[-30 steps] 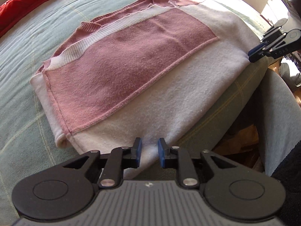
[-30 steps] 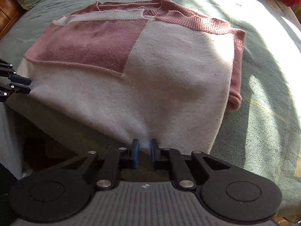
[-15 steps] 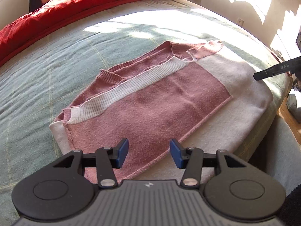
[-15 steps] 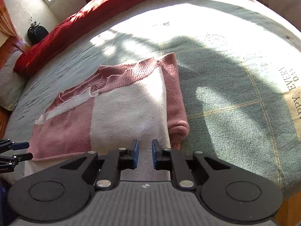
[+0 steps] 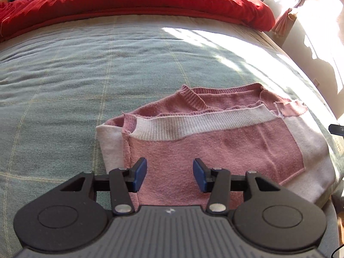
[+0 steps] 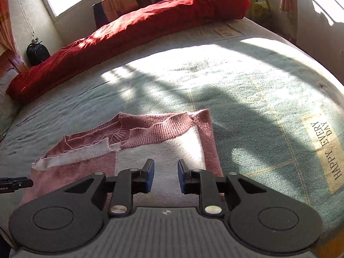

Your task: Fold clothes

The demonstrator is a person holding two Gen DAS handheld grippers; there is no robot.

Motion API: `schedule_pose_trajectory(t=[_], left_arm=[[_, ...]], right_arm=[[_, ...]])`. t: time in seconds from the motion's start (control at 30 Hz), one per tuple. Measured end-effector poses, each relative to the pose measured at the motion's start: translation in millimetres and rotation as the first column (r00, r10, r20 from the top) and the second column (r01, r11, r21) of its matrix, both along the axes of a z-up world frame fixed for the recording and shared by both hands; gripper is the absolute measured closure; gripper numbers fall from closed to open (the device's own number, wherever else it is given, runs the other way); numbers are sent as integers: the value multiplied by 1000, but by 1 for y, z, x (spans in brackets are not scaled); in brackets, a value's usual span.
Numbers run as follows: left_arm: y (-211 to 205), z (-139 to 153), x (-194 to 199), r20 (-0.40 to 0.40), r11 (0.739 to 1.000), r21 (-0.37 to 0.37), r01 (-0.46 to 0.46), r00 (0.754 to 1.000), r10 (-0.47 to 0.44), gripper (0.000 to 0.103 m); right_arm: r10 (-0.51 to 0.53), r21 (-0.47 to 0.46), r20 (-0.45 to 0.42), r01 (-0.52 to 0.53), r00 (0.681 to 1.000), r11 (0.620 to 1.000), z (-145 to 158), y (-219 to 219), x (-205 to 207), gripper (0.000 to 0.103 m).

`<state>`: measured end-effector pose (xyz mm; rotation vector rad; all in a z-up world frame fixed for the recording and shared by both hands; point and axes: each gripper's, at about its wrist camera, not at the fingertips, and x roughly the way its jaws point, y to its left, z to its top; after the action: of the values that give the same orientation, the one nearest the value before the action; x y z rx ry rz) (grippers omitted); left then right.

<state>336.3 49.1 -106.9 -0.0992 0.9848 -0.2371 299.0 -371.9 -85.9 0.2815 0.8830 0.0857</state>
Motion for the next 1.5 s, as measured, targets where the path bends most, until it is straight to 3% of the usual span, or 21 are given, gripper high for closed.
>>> schedule_pose_trajectory(t=[0.13,0.27,0.37,0.57,0.73,0.8,0.9,1.0,1.23,1.5], left_arm=[[0,-10,-2,-3,1000,-4,-5,1000,5,54],[6,-20,-6,-31,1000,-2,-18,999,18,53],[4,1,-14,9,999,30,-28,1000,27,53],[1,20,-27,-75,992,-126,13,997,-22,43],[-1,1,-43,-138,998,-37,-56,989,50,43],[1,-7,-48,-179,997,-43,-68,982,59,44],[-1,6,-61,-163,996,-70,-45,986,33,43],[-5,16,-70,-158,994,-110,-8,987,-10,35],[-14,-10,-77,-248,999,-42,-3,969,-7,35],[-24,-2,-93,-217,999,-27,17,976,-22,34]], right_arm=[[4,33,-21,-4,1000,999,-13,13,1,71],[-48,-10,-76,48,996,999,-30,13,-7,68],[-119,-5,-85,119,989,993,-30,2,-18,68],[-115,50,-40,117,993,992,-8,0,-34,60],[-115,45,5,115,993,992,5,10,-50,59],[-121,62,-4,121,993,991,6,10,-55,57],[-129,100,-8,129,992,987,9,10,-65,56],[-167,120,1,166,986,979,14,10,-73,53],[-163,145,17,159,986,977,18,21,-86,41],[-185,251,-70,197,980,948,-8,1,-94,40]])
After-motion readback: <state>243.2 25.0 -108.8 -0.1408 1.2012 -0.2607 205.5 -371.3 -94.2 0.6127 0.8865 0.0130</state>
